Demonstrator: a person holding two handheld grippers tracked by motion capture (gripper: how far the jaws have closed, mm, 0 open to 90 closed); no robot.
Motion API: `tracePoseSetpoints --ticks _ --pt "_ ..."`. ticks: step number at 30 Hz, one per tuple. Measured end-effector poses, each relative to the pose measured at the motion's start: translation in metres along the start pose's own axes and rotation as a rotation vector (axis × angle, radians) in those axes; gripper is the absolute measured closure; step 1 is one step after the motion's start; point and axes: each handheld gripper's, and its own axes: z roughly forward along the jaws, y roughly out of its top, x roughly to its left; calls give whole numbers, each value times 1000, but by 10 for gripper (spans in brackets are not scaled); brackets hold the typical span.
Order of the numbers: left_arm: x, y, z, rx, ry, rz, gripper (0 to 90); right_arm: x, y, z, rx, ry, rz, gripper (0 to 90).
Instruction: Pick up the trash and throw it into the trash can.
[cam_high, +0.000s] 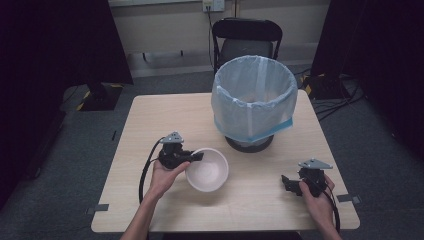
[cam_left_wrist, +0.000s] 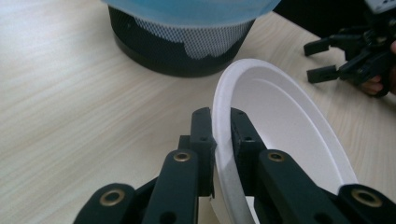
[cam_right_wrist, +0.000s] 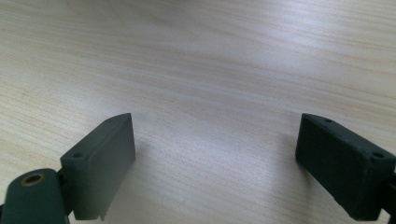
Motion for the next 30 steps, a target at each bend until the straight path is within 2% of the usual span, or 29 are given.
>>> tracePoseSetpoints --ticks 1,2,7,19,22,24,27,30 --pt "0 0 0 0 0 0 828 0 0 0 0 0 0 111" --pt "-1 4 -5 -29 0 0 828 0 0 0 0 0 0 111" --pt "-3 12 -14 -77 1 5 827 0 0 0 0 0 0 110" --pt "-15 40 -43 -174 5 48 827 0 0 0 0 0 0 110" --pt "-16 52 -53 -220 0 54 826 0 0 0 0 0 0 110" --pt "-17 55 -56 -227 -2 57 825 0 0 0 0 0 0 110" --pt "-17 66 -62 -266 -8 56 825 0 0 0 0 0 0 111" --pt "-22 80 -69 -290 -4 77 825 0 0 0 0 0 0 111"
